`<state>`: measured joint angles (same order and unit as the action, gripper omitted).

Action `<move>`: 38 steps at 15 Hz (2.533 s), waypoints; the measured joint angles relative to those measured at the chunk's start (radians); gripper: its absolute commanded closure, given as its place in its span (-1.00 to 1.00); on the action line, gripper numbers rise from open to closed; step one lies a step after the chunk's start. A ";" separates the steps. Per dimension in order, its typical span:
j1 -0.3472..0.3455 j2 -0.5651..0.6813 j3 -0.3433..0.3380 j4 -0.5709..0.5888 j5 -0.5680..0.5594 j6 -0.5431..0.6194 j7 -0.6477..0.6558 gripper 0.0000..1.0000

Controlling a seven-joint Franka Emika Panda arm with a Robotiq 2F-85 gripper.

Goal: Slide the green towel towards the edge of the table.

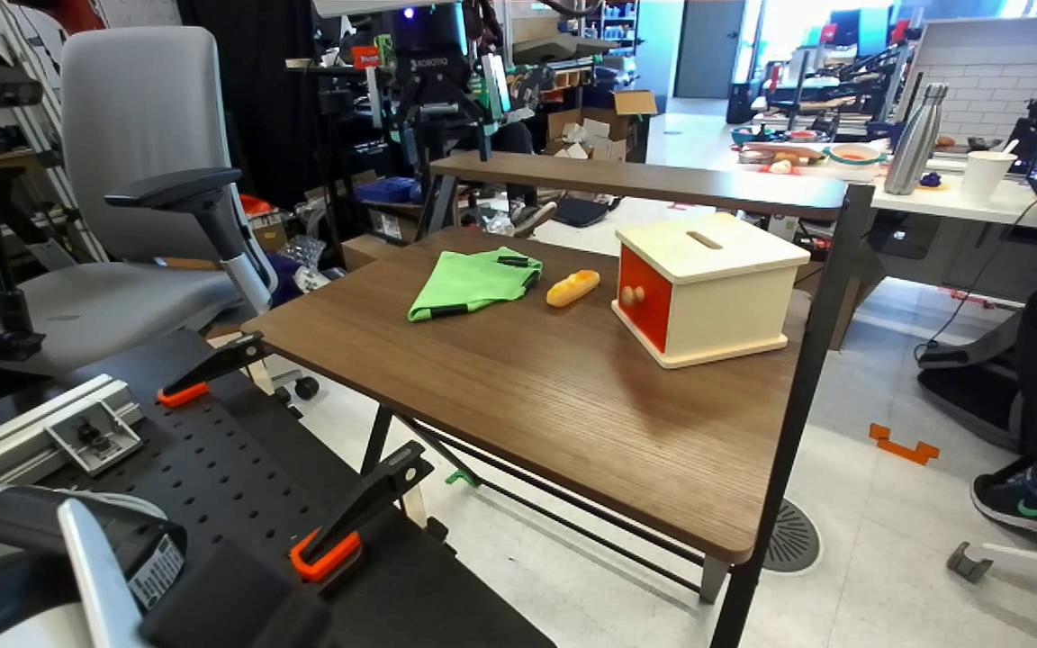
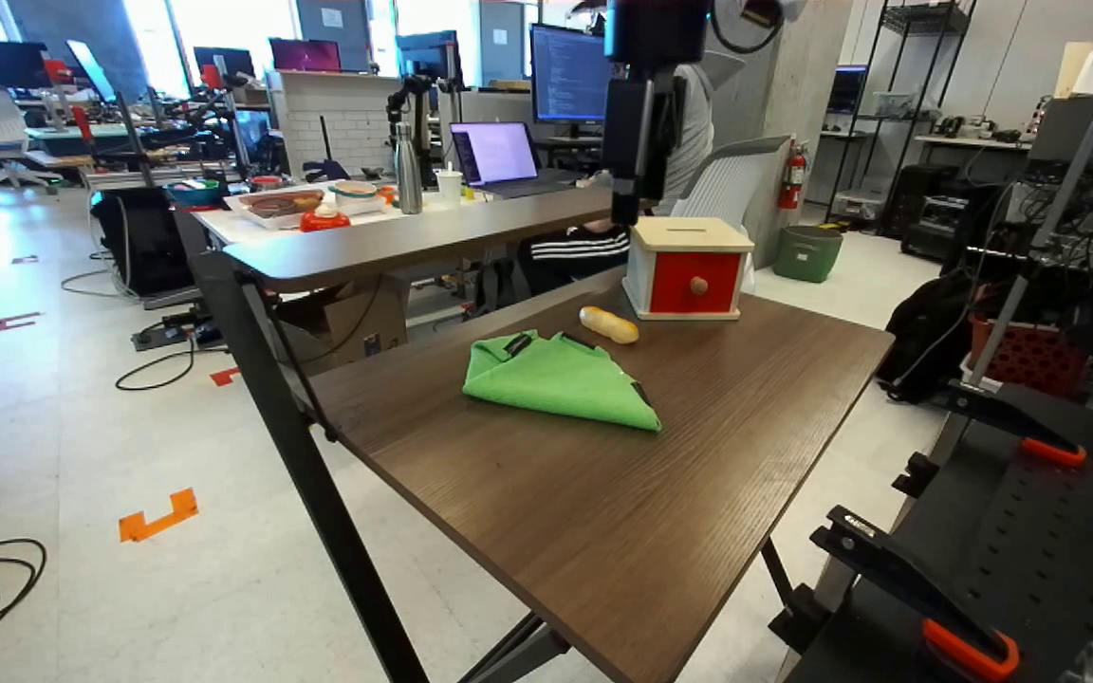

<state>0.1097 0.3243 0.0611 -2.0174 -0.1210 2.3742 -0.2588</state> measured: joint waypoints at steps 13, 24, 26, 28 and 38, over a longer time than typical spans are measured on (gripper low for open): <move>-0.001 0.357 0.016 0.265 0.011 0.095 0.036 -1.00; 0.008 0.377 -0.005 0.273 -0.039 0.090 0.068 -1.00; 0.019 0.397 -0.012 0.275 -0.073 0.091 0.090 -1.00; 0.036 0.425 -0.018 0.283 -0.099 0.091 0.111 -1.00; 0.071 0.524 -0.022 0.356 -0.128 0.090 0.133 -1.00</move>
<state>0.1808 0.8487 0.0388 -1.6611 -0.2487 2.4643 -0.1253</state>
